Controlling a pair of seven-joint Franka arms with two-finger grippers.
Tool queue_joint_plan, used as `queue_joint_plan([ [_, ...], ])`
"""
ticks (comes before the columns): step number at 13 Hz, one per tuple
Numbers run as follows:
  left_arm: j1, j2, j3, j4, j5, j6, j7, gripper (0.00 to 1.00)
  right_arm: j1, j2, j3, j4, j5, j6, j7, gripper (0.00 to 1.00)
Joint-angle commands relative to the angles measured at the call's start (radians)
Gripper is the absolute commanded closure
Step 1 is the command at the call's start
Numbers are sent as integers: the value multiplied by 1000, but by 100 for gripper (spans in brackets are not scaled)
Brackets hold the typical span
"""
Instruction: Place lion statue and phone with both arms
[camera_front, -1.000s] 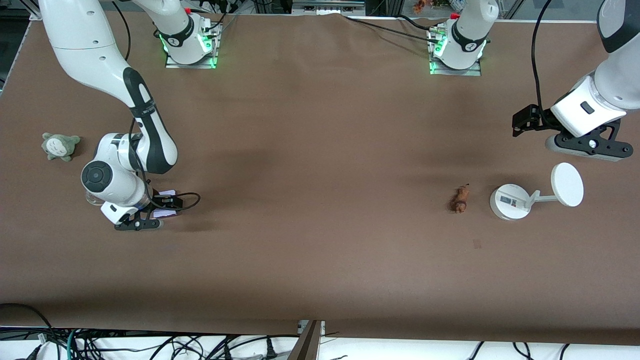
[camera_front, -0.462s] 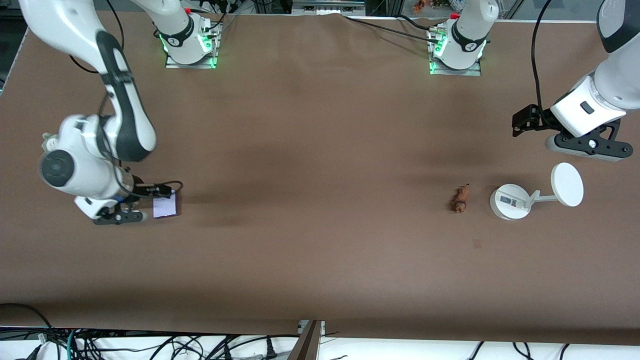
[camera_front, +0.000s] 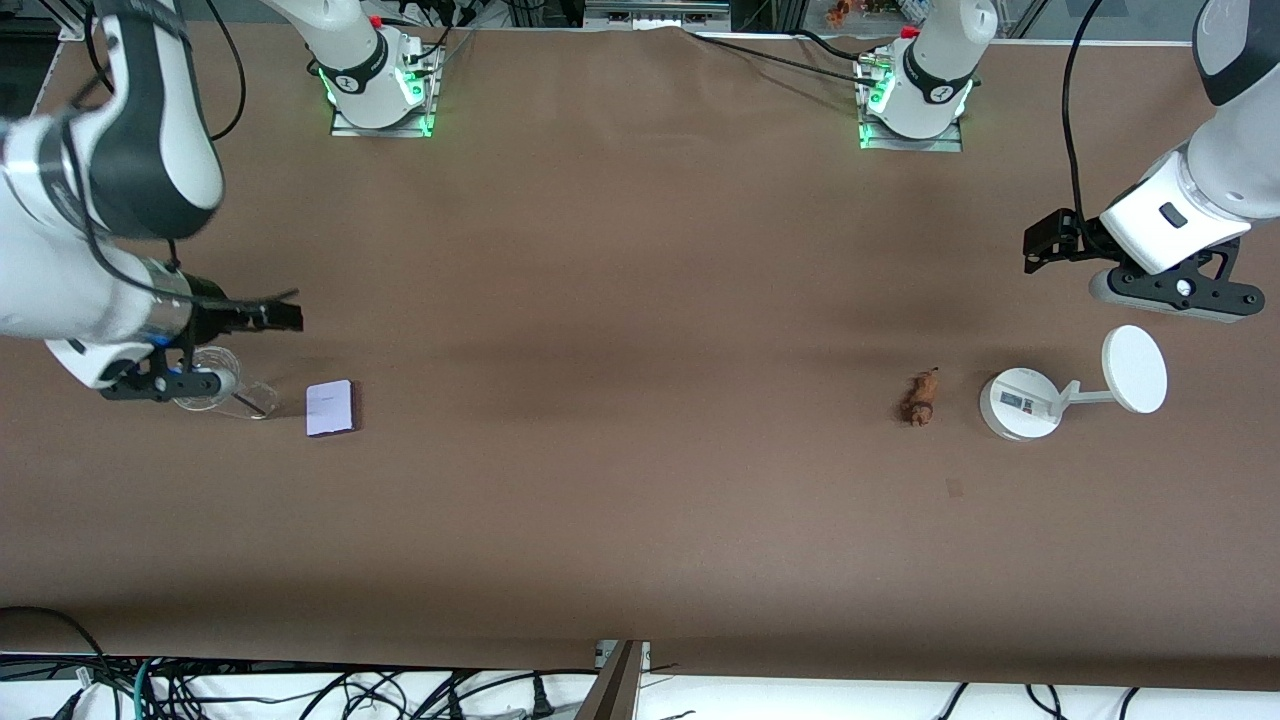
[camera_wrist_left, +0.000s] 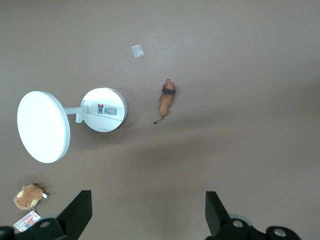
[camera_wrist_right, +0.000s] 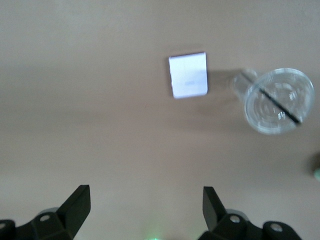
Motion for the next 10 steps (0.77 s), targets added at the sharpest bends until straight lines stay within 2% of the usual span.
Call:
queue_joint_plan([
  [1, 0, -21, -7, -11, -21, -21, 4, 0, 8, -49, 2, 81, 14, -161, 47, 1],
  [3, 0, -21, -15, -11, -17, -23, 4, 0, 8, -120, 0, 89, 10, -234, 46, 1],
  [5, 2, -21, -15, -11, -17, -23, 4, 0, 6, -160, -9, 89, 7, -236, 38, 1],
  [10, 2, -19, -15, -9, -14, -21, 4, 0, 3, -129, -9, 81, -3, -223, 47, 1],
])
